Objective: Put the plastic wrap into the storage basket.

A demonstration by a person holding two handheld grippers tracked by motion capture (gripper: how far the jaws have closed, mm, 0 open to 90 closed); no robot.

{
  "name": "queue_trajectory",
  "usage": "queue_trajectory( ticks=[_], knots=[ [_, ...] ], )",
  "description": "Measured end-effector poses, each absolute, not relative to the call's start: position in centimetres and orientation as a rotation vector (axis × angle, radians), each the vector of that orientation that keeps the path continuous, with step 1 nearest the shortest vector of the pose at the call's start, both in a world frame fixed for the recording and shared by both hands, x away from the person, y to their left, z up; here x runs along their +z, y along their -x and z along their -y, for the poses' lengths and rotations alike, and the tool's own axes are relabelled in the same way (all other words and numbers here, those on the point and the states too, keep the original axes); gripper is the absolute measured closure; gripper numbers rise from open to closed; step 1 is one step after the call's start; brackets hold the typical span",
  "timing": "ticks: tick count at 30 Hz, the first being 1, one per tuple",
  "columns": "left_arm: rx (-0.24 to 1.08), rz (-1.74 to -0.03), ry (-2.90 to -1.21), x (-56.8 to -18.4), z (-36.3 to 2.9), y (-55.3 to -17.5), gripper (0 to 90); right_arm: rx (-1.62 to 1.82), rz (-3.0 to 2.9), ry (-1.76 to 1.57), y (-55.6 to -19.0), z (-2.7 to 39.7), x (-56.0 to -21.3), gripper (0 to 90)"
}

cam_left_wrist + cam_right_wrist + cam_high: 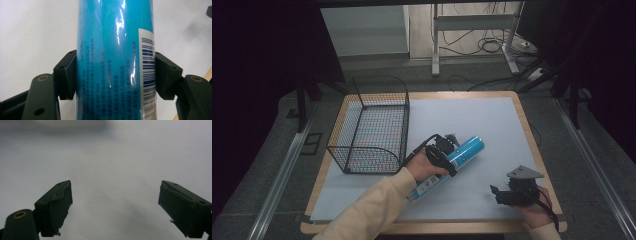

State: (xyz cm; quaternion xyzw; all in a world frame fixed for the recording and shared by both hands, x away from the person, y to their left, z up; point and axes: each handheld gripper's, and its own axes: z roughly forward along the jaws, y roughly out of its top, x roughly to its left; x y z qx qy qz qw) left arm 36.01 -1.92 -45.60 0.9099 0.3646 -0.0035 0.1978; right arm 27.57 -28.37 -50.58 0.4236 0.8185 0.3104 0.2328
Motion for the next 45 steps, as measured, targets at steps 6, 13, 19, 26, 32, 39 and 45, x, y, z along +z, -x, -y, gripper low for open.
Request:
queue_trajectory(
  ticks=[6,13,19,26,32,39,45],
  knots=[
    [-0.002,-1.021,-2.525,-44.6,1.4,-36.1,31.2,0.855,-2.246,-1.167,-27.6,28.4,-50.6,12.3],
    [0.014,-1.007,-2.513,-43.7,0.9,-36.3,31.1,0.844,-2.245,-1.149,-27.6,28.4,-50.5,12.3],
    [0.025,-1.017,-2.479,-42.8,0.0,-36.6,31.2,0.840,-2.237,-1.160,-27.6,28.4,-50.5,12.5],
    [0.040,-1.032,-2.448,-41.5,-0.6,-37.0,31.2,0.829,-2.252,-1.162,-27.7,27.9,-50.8,12.5],
    [0.050,-1.036,-2.442,-40.9,-0.7,-37.3,31.2,0.839,-2.246,-1.160,-27.6,28.0,-50.7,12.5],
    [0.061,-1.041,-2.437,-40.3,-0.6,-37.9,31.2,0.842,-2.247,-1.158,-27.6,28.1,-50.6,12.5],
    [0.070,-1.054,-2.431,-39.7,-0.5,-38.6,31.2,0.841,-2.244,-1.161,-27.6,28.1,-50.6,12.5]
  ],
)
